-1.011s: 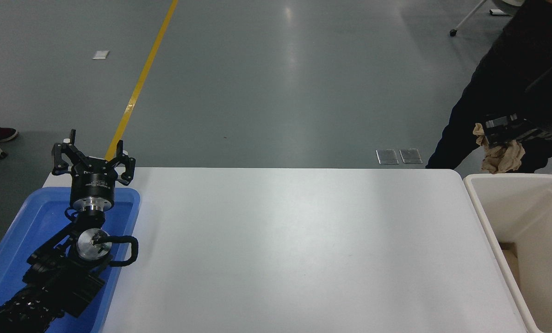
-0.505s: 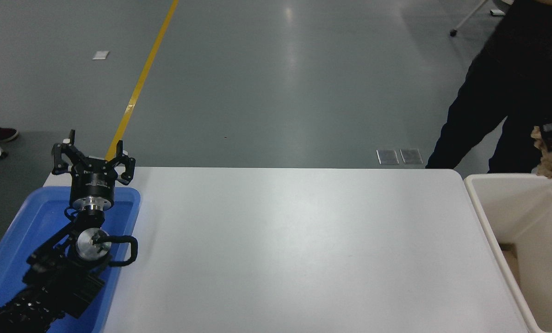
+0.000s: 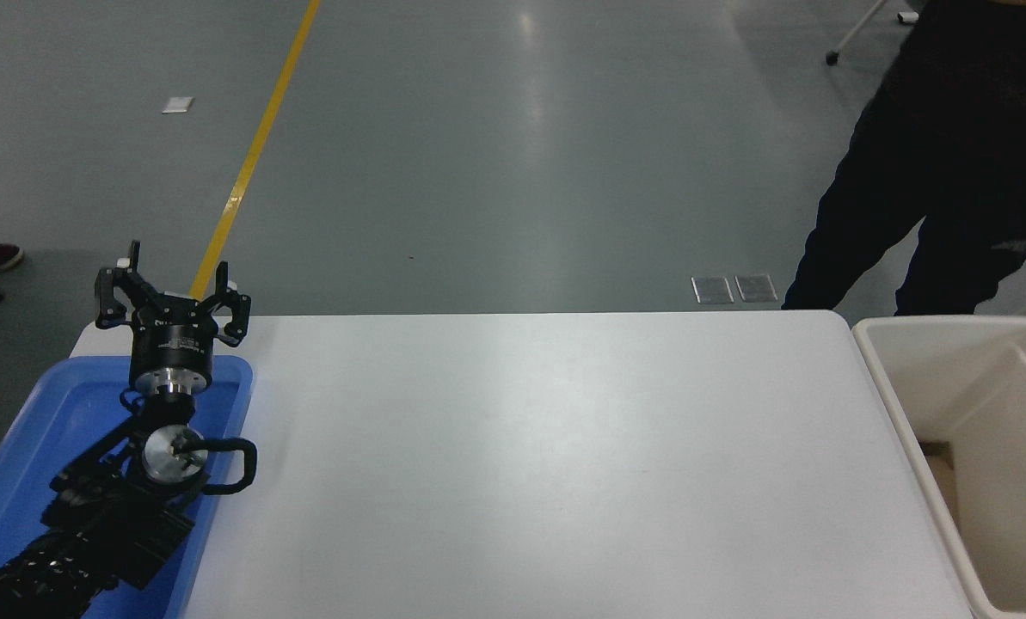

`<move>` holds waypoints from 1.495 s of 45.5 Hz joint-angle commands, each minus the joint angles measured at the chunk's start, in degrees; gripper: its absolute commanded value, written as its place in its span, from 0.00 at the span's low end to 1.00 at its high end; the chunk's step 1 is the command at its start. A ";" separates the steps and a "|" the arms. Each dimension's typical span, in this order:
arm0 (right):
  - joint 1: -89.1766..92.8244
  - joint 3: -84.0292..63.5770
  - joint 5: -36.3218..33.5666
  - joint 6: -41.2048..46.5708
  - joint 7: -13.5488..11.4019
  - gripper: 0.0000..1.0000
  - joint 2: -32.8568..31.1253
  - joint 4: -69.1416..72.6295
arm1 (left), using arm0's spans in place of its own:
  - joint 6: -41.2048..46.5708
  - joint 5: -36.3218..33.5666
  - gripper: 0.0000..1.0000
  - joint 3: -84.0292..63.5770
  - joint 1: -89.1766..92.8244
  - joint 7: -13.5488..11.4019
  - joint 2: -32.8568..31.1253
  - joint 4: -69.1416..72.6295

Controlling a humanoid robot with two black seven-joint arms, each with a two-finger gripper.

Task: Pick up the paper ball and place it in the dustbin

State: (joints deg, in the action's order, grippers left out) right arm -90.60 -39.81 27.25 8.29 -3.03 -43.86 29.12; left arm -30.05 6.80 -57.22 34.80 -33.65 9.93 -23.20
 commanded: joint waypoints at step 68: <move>45.96 9.84 -5.89 -6.70 -1.89 0.00 10.81 -11.45 | -0.01 0.05 0.99 0.00 0.01 -0.10 0.00 0.00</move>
State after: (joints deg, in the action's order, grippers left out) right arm -44.74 -29.98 21.36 1.71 -4.91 -33.19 17.60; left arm -30.06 6.85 -57.22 34.80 -33.75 9.92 -23.20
